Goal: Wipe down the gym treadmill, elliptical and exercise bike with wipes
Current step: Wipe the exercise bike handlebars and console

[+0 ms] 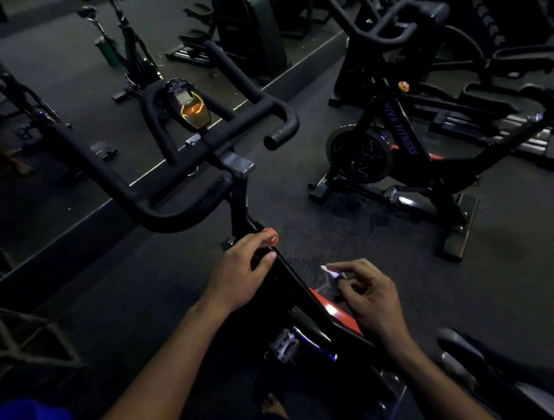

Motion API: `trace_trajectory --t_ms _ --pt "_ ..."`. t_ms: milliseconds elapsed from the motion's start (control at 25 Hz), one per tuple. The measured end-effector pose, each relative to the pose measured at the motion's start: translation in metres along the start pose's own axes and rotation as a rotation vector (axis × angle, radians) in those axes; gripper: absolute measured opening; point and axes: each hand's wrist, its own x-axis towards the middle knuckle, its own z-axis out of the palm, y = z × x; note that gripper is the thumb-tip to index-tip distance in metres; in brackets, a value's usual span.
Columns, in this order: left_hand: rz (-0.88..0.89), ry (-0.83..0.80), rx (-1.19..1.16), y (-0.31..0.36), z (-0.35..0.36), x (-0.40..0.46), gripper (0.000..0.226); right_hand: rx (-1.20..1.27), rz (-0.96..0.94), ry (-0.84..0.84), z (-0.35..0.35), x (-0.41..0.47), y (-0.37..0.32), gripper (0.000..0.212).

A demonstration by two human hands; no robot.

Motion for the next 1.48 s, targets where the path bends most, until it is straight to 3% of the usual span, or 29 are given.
trace_trajectory --t_ms 400,680,920,1080,1240,1480 --pt "0.317 0.145 0.348 -0.020 -0.099 0.112 0.046 -0.003 -0.121 0.027 0.051 0.117 -0.056 0.028" --pt "0.244 0.157 0.791 -0.061 -0.121 0.182 0.061 -0.087 -0.296 0.007 0.048 0.215 -0.078 0.028" --pt "0.104 0.217 1.129 -0.083 -0.127 0.227 0.068 -0.263 -0.540 -0.125 0.089 0.305 -0.093 0.018" --pt "0.121 0.271 1.179 -0.097 -0.120 0.232 0.066 -0.413 -0.599 -0.246 0.130 0.362 -0.105 0.007" --pt "0.117 0.291 1.199 -0.099 -0.119 0.232 0.068 -0.608 -0.494 -0.369 0.177 0.380 -0.109 0.018" --pt "0.115 0.293 1.219 -0.101 -0.119 0.234 0.069 -0.526 -0.533 -0.520 0.170 0.375 -0.110 0.014"
